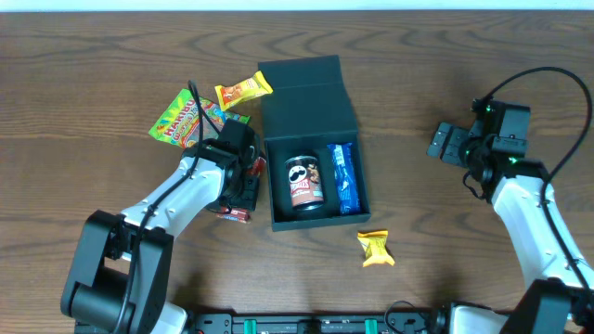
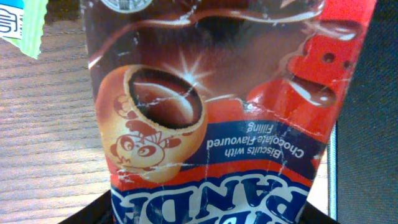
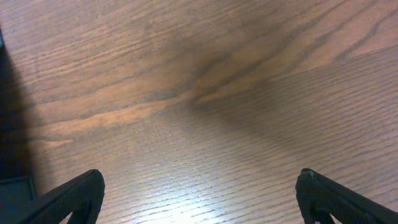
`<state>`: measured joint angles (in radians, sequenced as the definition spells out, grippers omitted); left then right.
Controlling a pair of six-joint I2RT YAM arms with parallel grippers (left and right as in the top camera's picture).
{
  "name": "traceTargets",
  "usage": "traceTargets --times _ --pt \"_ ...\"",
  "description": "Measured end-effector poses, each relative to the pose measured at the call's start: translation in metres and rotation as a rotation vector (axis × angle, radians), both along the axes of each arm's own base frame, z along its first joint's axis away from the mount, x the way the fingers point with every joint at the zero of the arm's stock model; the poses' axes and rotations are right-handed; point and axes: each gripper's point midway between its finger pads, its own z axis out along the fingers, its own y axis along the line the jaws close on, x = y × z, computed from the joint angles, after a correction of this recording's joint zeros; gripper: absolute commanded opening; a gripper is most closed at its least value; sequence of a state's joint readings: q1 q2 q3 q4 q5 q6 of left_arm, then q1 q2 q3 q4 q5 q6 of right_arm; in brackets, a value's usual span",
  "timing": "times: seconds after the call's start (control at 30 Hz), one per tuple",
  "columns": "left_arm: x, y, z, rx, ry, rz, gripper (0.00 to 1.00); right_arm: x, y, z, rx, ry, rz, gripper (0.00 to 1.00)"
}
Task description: Pack container
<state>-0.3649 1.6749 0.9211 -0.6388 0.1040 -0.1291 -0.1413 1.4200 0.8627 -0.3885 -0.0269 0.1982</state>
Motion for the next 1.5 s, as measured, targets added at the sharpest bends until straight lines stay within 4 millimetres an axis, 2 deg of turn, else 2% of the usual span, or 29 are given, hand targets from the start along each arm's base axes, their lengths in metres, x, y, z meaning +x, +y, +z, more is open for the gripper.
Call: traceTargets --times 0.17,0.2,0.37,0.53,0.67,0.83,0.97,1.1,1.37,1.5 --pt "-0.004 -0.002 0.002 -0.009 0.022 0.001 0.59 0.000 0.000 0.000 0.000 0.000 0.000 0.99" --pt "-0.005 -0.002 0.003 -0.010 0.029 0.001 0.56 0.000 0.000 0.000 0.000 0.000 0.000 0.99" --pt "0.000 -0.005 0.020 -0.012 0.042 0.005 0.54 0.000 0.000 0.000 0.000 0.000 0.000 0.99" --pt "0.013 -0.010 0.046 -0.029 0.007 0.027 0.53 0.000 0.000 0.000 0.000 0.000 0.000 0.99" --pt "0.019 -0.014 0.075 -0.069 -0.050 0.050 0.55 0.000 0.000 0.000 0.000 0.000 0.000 0.99" --pt "0.020 -0.023 0.118 -0.168 -0.149 0.083 0.58 0.000 0.000 0.000 0.000 0.000 0.000 0.99" --pt "0.015 -0.033 0.140 -0.241 -0.185 0.106 0.59 0.000 0.000 0.000 0.000 0.000 0.000 0.99" --pt "0.008 -0.050 0.144 -0.285 -0.174 0.112 0.59 0.000 0.000 0.000 0.000 0.000 0.000 0.99" --pt "-0.006 -0.102 0.147 -0.323 -0.200 0.041 0.58 0.000 0.000 0.000 0.000 0.000 0.000 0.99" --pt "-0.016 -0.109 0.144 -0.279 -0.211 0.023 0.58 0.000 0.000 0.000 0.000 0.000 0.000 0.99"
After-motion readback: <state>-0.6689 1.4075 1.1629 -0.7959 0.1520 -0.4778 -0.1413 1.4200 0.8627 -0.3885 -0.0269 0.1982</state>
